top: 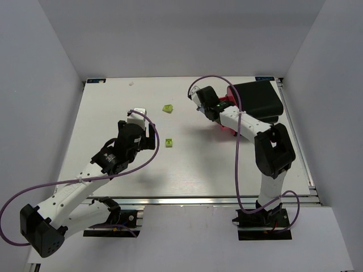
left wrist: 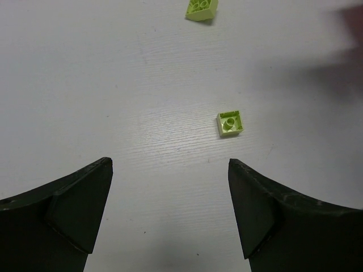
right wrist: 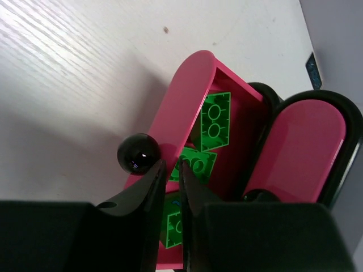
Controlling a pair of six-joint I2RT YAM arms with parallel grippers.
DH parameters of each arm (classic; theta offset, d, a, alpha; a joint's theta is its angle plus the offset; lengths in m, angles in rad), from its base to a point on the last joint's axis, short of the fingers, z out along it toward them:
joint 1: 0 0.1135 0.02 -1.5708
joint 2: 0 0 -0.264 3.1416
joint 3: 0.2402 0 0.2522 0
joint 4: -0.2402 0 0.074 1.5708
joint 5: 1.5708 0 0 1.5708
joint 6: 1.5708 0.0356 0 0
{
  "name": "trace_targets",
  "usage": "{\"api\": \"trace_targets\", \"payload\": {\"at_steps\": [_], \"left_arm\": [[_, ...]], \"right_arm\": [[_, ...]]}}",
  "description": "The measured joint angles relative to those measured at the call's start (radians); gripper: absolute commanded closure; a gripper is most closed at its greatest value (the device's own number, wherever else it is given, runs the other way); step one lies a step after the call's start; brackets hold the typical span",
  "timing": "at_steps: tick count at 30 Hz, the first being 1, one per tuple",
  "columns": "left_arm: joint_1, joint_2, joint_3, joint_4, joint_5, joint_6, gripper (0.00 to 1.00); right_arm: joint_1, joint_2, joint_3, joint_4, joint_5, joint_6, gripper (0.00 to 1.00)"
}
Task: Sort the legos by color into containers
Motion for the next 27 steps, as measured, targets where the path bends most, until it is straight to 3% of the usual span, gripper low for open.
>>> {"api": "trace_targets", "payload": {"at_steps": [8, 11, 16, 19, 23, 27], "left_arm": [[0.0, 0.0, 0.0, 0.0, -0.013, 0.0, 0.07], [0.0, 0.0, 0.0, 0.0, -0.014, 0.0, 0.07], [0.0, 0.0, 0.0, 0.0, -0.02, 0.0, 0.07], [0.0, 0.0, 0.0, 0.0, -0.022, 0.0, 0.07], [0.0, -0.003, 0.0, 0.0, -0.026, 0.0, 0.07], [0.0, -0.006, 0.0, 0.0, -0.03, 0.001, 0.07]], "right_arm": [[0.0, 0.007, 0.0, 0.003, 0.064, -0.036, 0.84], [0.001, -0.02, -0.034, 0.051, 0.066, -0.048, 0.81], [0.005, -0.119, -0.036, 0.063, -0.063, -0.035, 0.75], [0.006, -0.141, -0.017, 0.044, -0.186, -0.023, 0.8], [0.007, -0.112, 0.002, -0.017, -0.31, -0.002, 0.99], [0.01, -0.014, 0.055, -0.086, -0.357, 0.02, 1.0]]}}
